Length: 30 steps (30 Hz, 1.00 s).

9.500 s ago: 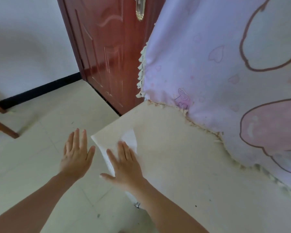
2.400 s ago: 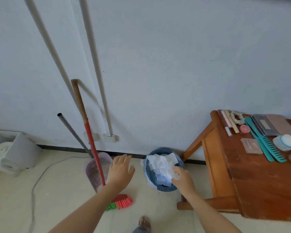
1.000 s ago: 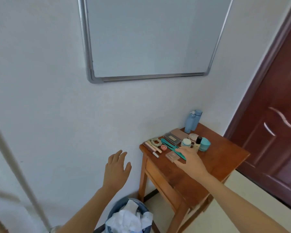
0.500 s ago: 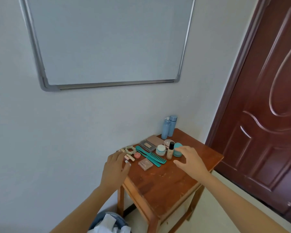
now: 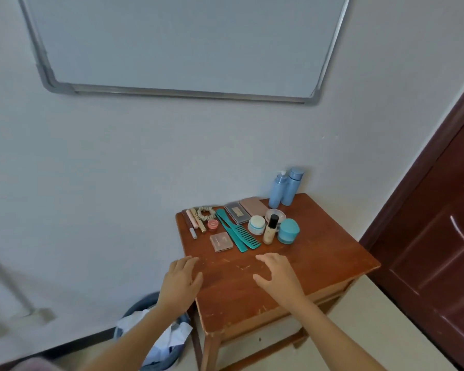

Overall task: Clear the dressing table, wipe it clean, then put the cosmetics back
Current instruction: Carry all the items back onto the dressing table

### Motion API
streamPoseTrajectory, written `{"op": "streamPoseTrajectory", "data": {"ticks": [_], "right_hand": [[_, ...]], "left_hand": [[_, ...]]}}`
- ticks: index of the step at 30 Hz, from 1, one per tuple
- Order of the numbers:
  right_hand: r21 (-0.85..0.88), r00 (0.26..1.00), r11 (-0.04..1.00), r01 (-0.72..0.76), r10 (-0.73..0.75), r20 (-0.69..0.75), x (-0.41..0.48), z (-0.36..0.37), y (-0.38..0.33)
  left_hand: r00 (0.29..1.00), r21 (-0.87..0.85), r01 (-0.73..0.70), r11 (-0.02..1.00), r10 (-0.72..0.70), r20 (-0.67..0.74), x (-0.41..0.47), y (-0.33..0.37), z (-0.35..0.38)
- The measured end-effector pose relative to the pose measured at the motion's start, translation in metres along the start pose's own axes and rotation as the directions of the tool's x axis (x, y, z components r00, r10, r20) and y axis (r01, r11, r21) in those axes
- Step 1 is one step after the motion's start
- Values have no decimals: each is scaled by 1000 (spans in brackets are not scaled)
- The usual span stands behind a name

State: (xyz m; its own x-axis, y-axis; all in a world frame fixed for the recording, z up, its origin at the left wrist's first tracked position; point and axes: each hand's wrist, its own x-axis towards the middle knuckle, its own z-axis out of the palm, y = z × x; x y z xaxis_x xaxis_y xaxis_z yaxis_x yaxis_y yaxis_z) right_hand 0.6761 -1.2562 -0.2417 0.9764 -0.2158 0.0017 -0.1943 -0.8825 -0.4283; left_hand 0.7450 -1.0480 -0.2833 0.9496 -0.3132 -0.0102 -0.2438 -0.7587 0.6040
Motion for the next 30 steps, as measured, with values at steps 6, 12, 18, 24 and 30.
{"op": "streamPoseTrajectory", "data": {"ticks": [6,12,18,24,30], "right_hand": [[22,992,998,66,-68,103,61,32,-18],[45,984,996,82,-88,158,130,59,-29],[27,972,996,86,-90,216,177,84,-34],[-2,971,988,151,-148,187,228,98,-45],[-44,959,978,206,-193,207,275,112,-58]], "left_hand": [[989,46,143,989,-141,-45,37,-33,-4],[973,-39,225,974,-226,-49,102,-55,8],[966,-107,259,960,-259,15,142,-53,32],[944,-184,322,929,-331,-17,155,-63,39],[909,-198,388,900,-409,-77,153,-71,42]]}}
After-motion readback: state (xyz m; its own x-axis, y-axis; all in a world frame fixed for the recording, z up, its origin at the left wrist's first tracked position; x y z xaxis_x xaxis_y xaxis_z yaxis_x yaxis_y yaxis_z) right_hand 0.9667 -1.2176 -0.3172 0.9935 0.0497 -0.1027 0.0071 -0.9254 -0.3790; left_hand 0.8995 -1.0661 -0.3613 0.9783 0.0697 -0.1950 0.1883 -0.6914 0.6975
